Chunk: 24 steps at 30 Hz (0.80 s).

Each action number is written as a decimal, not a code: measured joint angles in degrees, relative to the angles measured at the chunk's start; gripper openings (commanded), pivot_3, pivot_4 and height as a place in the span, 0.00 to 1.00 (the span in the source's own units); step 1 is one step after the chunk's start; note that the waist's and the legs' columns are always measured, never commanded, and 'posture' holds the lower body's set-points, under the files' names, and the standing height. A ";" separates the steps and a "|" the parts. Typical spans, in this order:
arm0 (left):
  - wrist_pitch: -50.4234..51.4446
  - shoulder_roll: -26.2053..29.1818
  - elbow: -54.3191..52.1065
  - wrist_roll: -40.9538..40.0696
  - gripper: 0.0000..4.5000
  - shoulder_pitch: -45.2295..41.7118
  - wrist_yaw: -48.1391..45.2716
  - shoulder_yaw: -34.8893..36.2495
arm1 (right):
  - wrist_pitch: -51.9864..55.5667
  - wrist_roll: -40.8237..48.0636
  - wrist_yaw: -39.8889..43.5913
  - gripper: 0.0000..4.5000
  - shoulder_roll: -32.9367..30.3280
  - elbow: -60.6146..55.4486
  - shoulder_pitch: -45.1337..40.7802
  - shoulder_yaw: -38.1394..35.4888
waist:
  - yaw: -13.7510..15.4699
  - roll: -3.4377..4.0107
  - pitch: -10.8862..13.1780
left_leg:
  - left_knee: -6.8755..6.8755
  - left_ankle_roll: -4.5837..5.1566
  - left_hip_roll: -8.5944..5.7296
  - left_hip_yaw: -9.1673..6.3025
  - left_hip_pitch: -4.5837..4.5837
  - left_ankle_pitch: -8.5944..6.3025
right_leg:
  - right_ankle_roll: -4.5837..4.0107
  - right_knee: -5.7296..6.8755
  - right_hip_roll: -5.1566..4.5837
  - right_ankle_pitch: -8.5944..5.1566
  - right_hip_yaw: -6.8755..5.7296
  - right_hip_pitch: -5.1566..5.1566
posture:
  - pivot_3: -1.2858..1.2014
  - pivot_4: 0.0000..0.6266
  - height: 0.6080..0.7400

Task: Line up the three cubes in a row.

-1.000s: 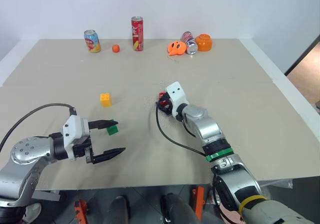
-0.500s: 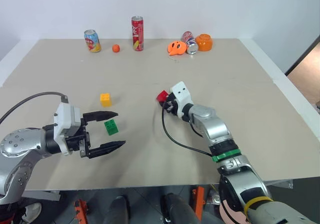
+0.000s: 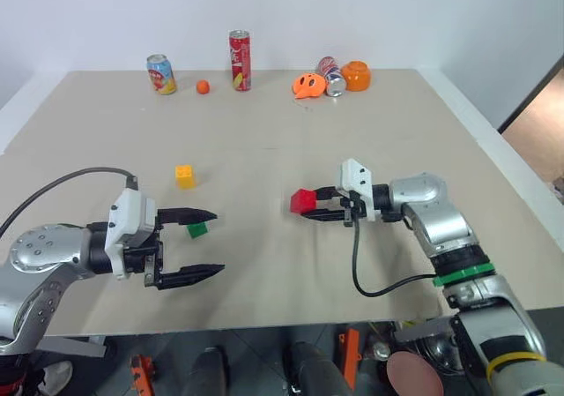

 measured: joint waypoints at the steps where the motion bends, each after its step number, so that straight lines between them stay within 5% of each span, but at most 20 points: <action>1: 0.02 -0.04 -0.26 -0.03 1.00 0.22 0.07 0.01 | -1.37 -0.31 1.47 0.27 0.19 2.07 -1.09 0.24 | -0.12 0.00 0.00 | 0.00 0.00 0.01 0.00 0.02 0.00 | 0.00 0.01 0.01 0.01 0.00 0.01 | 0.52 0.24 1.00; 11: -1.53 0.14 -3.50 0.76 1.00 11.62 -0.14 4.54 | -7.32 -2.26 9.76 0.27 4.89 8.61 -3.28 5.42 | -0.44 0.01 0.01 | -0.19 -0.01 0.01 -0.01 0.01 -0.02 | -0.05 0.05 0.01 -0.02 0.02 -0.06 | 0.52 0.24 1.00; 24: -9.72 -4.63 1.03 2.86 1.00 11.20 -0.61 5.74 | -3.11 3.13 10.91 0.27 0.78 5.50 -3.32 15.64 | -0.39 0.01 0.01 | 0.03 -0.03 0.02 0.10 0.05 0.00 | -0.05 0.05 -0.01 -0.02 0.08 0.01 | 0.52 0.24 1.00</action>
